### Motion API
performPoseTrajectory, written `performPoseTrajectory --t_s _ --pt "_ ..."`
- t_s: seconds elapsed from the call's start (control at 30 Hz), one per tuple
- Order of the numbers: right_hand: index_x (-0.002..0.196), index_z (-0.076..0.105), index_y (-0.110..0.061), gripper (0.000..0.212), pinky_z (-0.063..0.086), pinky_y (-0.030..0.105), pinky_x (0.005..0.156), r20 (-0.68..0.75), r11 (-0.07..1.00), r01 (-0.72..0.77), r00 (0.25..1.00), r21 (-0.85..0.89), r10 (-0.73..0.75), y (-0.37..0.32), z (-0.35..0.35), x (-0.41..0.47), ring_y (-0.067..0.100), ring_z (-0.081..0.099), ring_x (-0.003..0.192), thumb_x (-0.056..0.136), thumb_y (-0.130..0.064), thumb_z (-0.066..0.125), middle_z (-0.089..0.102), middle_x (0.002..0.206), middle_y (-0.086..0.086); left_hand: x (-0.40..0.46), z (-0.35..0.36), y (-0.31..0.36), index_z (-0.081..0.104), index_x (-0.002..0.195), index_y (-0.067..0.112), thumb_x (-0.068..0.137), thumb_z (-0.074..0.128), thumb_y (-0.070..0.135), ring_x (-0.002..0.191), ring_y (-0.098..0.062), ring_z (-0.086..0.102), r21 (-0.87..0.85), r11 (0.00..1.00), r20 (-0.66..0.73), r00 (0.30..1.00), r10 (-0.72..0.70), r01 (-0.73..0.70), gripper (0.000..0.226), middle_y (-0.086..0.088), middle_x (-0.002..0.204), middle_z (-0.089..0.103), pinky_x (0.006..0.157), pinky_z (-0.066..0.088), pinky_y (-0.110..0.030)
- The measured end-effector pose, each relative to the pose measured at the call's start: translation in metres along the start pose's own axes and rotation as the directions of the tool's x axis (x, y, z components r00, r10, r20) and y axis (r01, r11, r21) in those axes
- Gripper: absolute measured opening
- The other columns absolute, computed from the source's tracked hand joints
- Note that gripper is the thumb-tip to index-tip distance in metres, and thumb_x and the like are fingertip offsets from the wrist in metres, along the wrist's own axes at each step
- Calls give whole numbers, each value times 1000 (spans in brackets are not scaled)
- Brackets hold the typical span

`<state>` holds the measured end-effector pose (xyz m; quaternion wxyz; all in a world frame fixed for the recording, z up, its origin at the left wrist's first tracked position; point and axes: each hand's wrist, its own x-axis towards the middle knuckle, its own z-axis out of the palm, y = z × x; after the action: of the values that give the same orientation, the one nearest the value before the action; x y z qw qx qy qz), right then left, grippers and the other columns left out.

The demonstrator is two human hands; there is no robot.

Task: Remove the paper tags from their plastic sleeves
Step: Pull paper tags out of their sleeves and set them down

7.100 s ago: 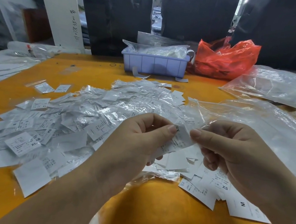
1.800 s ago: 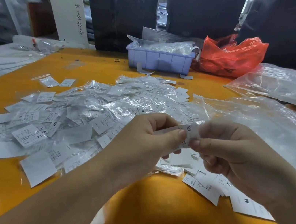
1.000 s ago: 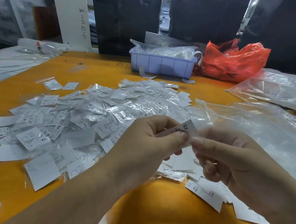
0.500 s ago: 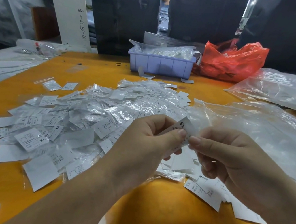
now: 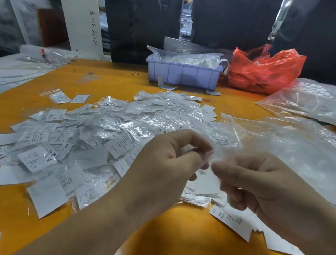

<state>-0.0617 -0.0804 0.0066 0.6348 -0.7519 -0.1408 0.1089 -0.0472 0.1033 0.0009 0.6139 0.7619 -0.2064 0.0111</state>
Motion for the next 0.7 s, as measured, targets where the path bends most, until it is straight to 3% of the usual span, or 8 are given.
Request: performPoseTrajectory --t_s 0.2,0.37,0.53,0.7 --pt "50 57 -15 38 35 19 46 100 1000 -27 995 6 26 -3 4 -1 10 37 45 67 -44 76 42 47 -4 -1 2 7 71 84 15 90 49 42 63 5 59 -87 996 184 983 8 8 35 17 64 64 57 39 -5" --pt "59 60 -9 37 37 20 46 10 998 -58 998 4 58 -2 1 0 12 39 47 60 -40 80 41 50 2 -2 0 6 70 78 18 94 62 24 62 1 59 -27 1000 118 993 2 1 19 8 67 67 56 42 -9" --pt "74 68 -4 20 45 25 49 -77 998 -13 997 69 18 -3 -2 0 18 51 54 65 -19 75 53 61 11 1 -1 4 70 77 24 87 69 31 60 -2 57 -18 1000 54 998 -21 22 13 1 70 68 53 43 -12" --pt "82 75 -8 18 45 23 48 -32 996 6 999 88 -3 -2 0 0 15 54 56 71 -20 70 63 71 10 1 -1 3 71 74 27 81 72 38 60 2 60 -28 999 57 998 -24 25 13 10 67 68 51 41 -8"
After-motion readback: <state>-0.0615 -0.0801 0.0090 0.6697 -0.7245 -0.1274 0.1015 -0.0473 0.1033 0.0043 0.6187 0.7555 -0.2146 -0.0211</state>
